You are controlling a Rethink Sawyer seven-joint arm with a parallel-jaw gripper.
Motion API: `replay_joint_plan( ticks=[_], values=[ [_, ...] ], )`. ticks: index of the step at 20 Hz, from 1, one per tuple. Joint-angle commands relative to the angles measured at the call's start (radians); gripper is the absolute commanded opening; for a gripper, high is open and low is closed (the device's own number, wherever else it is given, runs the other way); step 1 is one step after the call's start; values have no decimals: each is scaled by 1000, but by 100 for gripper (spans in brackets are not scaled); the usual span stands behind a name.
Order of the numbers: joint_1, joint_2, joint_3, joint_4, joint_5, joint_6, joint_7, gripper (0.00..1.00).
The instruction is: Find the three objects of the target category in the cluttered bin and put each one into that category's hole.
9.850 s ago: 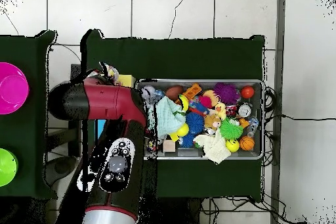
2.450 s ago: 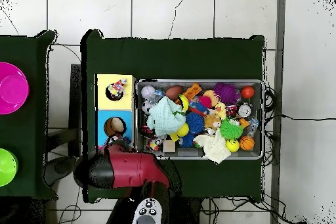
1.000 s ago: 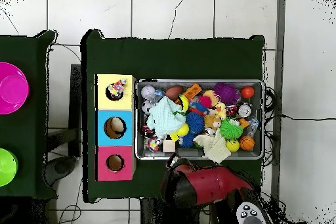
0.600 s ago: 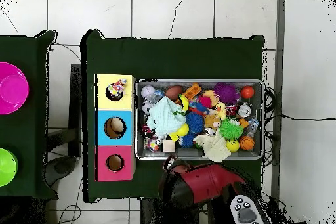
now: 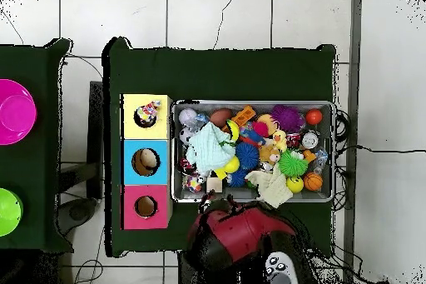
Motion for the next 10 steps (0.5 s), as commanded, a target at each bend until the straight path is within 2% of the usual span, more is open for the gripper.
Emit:
replay_joint_plan(
  ticks=[1,4,6,8,10],
  values=[
    [118,-71,-152,-122,-70,-225,61,100],
    [102,-79,-148,-118,-50,-230,40,100],
    [62,-87,-95,-118,-36,-195,15,100],
    [-23,-93,1,-116,-21,-136,-32,100],
    [-82,-68,75,-151,-2,-80,-78,100]
  ],
)
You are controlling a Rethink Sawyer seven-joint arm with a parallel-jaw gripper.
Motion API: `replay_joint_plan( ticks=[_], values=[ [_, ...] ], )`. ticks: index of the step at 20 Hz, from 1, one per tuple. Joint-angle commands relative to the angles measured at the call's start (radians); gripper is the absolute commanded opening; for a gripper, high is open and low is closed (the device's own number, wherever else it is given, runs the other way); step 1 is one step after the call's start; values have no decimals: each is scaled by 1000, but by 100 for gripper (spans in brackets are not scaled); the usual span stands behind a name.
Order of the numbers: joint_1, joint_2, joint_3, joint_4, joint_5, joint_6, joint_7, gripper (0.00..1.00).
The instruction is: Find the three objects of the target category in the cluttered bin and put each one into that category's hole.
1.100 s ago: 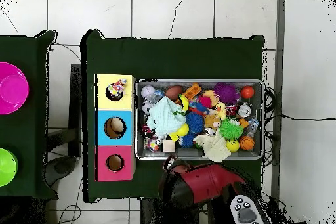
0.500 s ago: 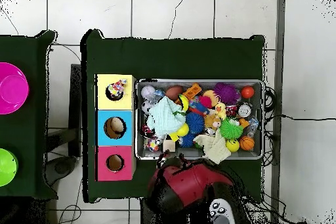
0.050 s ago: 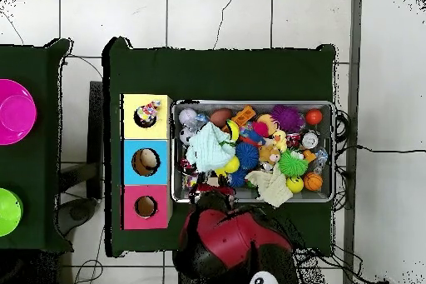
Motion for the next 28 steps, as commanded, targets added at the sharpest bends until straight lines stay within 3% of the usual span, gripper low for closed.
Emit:
replay_joint_plan(
  ticks=[1,5,9,13,19,26,28],
  values=[
    [-180,33,178,-150,20,144,-99,100],
    [-268,188,287,-280,11,215,-168,100],
    [-364,315,404,-389,17,362,-303,100],
    [-389,403,460,-497,59,513,-352,100],
    [-369,464,492,-626,105,724,-375,100],
    [-363,424,510,-570,227,946,-297,100],
    [-361,416,513,-565,234,965,-290,100]
  ],
)
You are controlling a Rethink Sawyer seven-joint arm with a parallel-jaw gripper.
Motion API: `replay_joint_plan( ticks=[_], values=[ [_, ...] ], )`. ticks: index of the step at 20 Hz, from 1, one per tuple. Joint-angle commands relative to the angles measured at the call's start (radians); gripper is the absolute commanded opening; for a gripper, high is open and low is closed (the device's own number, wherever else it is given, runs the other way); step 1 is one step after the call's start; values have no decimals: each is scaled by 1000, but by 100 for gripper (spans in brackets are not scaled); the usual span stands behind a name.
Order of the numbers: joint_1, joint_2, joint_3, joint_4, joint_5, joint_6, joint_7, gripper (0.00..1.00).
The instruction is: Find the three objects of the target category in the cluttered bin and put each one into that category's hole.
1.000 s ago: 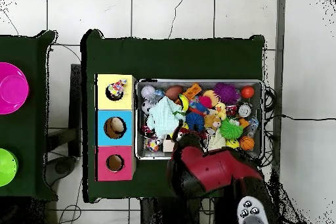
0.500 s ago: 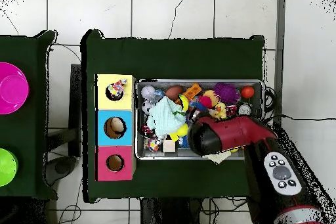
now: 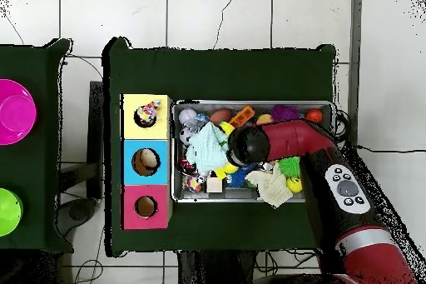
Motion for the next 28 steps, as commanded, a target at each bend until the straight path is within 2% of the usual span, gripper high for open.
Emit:
replay_joint_plan(
  ticks=[1,4,10,15,18,21,23,28],
  values=[
    [13,1,107,-33,81,181,-270,100],
    [8,16,112,-22,84,164,-246,100],
    [-7,44,116,73,153,73,-118,100],
    [-22,47,146,98,285,129,-71,100],
    [-15,30,143,97,318,189,-89,100],
    [-2,46,127,137,315,131,-80,100],
    [13,86,103,133,282,86,-89,100],
    [103,202,-17,62,138,22,-53,100]
  ],
)
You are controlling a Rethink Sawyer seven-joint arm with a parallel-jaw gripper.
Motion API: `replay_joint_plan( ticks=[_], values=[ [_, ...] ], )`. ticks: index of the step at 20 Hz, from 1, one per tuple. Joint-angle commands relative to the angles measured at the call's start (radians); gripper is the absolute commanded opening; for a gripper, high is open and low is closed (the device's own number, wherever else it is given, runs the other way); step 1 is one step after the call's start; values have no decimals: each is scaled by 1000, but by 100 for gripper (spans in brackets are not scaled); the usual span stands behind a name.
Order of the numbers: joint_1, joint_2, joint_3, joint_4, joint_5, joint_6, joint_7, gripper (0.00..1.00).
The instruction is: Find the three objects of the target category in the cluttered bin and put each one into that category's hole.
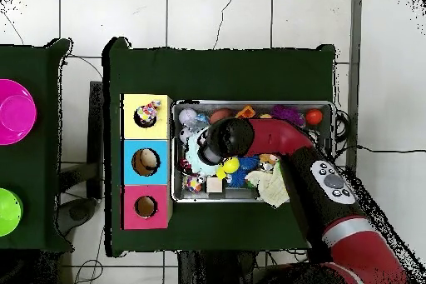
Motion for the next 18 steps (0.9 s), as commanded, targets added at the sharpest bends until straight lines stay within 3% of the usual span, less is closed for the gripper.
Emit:
replay_joint_plan(
  ticks=[1,4,9,10,15,18],
  values=[
    [101,176,-97,-9,-138,-49,-49,100],
    [117,197,-127,-15,-171,-79,-43,100],
    [110,221,-124,-43,-196,-81,-108,100],
    [115,216,-130,-41,-198,-82,-107,0],
    [150,176,-161,-54,-250,-57,-132,0],
    [170,-5,-191,3,-322,5,-232,0]
  ],
)
